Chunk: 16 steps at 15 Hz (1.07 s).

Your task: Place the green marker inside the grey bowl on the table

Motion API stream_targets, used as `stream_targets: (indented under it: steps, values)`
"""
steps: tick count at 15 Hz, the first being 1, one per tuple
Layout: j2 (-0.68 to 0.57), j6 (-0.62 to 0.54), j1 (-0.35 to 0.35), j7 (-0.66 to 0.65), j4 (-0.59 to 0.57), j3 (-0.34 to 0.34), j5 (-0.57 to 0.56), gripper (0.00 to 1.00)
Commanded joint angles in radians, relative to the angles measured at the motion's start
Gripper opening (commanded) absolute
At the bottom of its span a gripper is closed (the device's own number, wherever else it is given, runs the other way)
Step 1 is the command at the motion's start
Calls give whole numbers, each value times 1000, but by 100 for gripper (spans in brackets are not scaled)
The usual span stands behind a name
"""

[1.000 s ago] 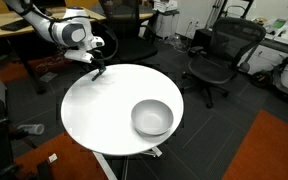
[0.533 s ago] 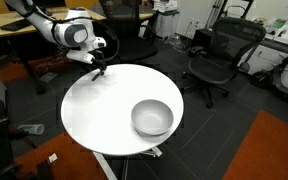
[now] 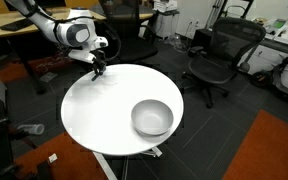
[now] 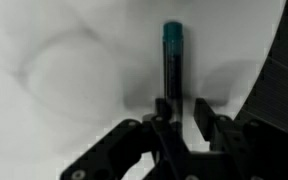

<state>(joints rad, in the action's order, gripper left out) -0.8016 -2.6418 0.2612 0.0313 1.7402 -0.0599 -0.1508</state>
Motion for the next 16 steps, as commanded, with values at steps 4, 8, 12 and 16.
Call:
stream_targets:
  steps: [4, 8, 12, 16]
  values:
    - [10, 62, 28, -69, -24, 45, -19, 4]
    - [82, 96, 40, -155, 8, 89, -17, 5]
    - [215, 146, 22, -222, 67, 123, -15, 5]
    - [357, 212, 0, -273, 119, 167, -42, 5]
